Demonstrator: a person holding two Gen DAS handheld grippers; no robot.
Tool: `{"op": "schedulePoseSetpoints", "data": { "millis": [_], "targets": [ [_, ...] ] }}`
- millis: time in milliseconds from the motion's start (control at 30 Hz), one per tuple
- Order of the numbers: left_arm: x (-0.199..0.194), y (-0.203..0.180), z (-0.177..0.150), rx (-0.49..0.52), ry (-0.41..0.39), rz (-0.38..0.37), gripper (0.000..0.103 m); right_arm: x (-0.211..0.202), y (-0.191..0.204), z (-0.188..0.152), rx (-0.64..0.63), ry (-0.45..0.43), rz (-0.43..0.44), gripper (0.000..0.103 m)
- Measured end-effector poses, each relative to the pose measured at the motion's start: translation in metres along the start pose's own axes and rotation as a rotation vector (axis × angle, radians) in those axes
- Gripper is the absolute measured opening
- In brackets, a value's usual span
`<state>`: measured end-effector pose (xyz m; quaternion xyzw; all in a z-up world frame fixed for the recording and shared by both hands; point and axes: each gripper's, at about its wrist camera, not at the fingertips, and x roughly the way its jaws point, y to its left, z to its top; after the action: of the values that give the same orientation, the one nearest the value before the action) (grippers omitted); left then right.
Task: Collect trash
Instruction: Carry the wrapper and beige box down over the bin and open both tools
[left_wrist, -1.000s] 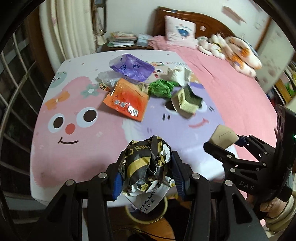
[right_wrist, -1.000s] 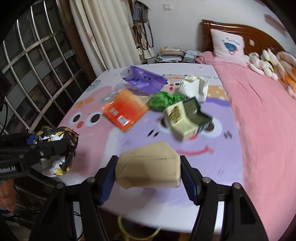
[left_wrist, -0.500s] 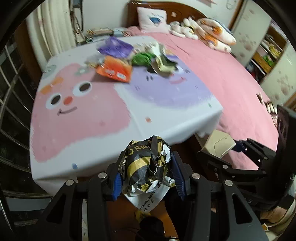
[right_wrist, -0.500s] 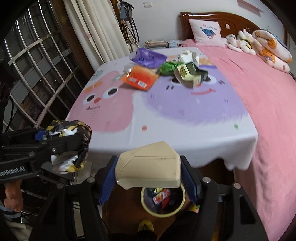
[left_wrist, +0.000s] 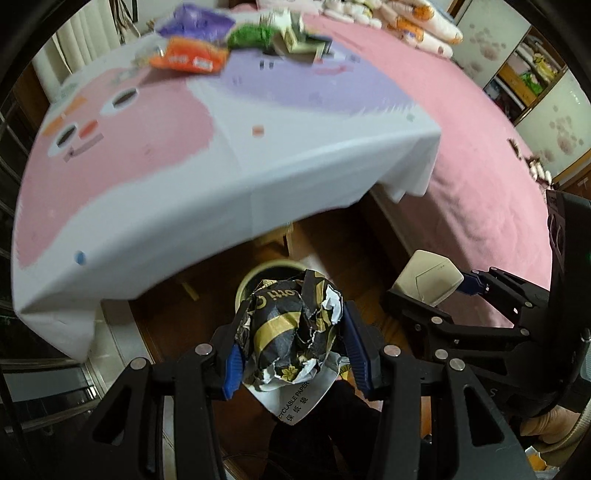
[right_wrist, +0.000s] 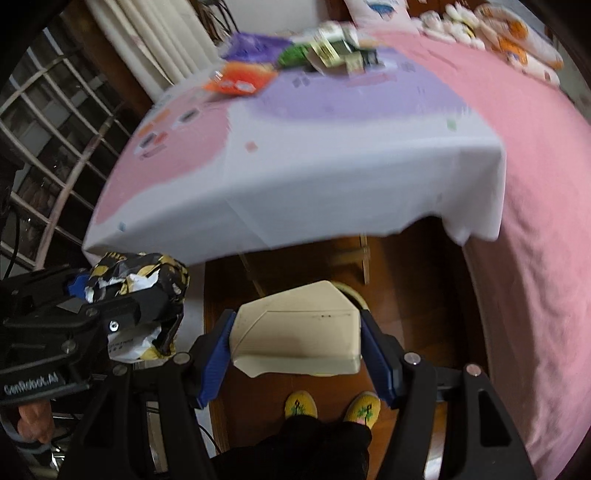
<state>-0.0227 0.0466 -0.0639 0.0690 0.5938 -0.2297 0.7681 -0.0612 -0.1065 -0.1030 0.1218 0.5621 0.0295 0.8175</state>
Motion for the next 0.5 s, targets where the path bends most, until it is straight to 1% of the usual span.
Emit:
{"op": "schedulePoseSetpoints", "data": {
  "millis": [100,333,433,500],
  "targets": [
    [0.036,0.004,-0.005,-0.011,0.023,0.000,0.046,0.032,-0.009,-0.009,0.012,0.031,0.003,0.065],
    [0.137,0.017,-0.014,-0.043,0.081,0.022,0.049,0.141,-0.042,-0.040,0.033,0.100,-0.006,0.065],
    [0.178,0.021,-0.017,-0.044,0.101,0.034,0.052,0.182,-0.057,-0.049,0.054,0.122,-0.018,0.065],
    [0.201,0.022,-0.019,-0.040,0.108,0.049,0.052,0.202,-0.065,-0.054,0.066,0.130,-0.024,0.065]
  ]
}}
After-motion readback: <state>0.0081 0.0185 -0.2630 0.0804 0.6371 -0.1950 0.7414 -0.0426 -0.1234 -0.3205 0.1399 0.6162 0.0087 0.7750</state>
